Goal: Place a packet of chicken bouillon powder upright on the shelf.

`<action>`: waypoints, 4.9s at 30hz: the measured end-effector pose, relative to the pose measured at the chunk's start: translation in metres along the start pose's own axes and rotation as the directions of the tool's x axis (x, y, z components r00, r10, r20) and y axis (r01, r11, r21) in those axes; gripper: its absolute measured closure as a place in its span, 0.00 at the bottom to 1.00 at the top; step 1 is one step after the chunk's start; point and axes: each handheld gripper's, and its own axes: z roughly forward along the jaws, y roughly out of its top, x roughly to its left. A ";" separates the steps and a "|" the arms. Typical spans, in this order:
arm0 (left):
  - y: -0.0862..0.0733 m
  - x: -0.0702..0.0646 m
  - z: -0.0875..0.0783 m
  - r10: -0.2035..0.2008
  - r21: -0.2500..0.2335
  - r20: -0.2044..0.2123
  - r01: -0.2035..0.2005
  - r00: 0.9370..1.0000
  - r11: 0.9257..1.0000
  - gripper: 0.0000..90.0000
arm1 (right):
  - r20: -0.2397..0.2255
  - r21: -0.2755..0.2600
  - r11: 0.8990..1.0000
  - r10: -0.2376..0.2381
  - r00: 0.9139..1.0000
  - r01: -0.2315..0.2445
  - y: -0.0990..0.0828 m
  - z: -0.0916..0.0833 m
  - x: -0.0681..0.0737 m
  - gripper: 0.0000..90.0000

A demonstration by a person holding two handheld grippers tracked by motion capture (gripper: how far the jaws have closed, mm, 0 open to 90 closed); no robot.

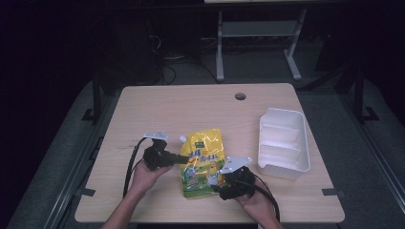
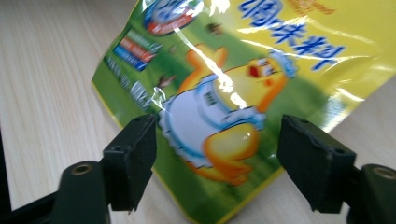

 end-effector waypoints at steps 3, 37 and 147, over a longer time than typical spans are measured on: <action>-0.002 -0.008 -0.007 0.037 -0.019 -0.006 -0.038 0.999 0.999 1.00 | 0.003 -0.053 0.998 0.037 0.999 -0.037 0.002 -0.007 -0.001 0.28; -0.018 -0.038 -0.041 0.213 -0.102 -0.031 -0.215 0.977 0.971 1.00 | -0.211 -0.216 0.960 0.133 0.968 -0.179 0.039 -0.007 -0.037 0.63; -0.088 0.005 -0.091 0.095 -0.106 -0.283 -0.130 0.954 0.986 0.28 | -0.055 -0.294 0.932 0.203 0.978 -0.210 0.042 -0.188 -0.124 1.00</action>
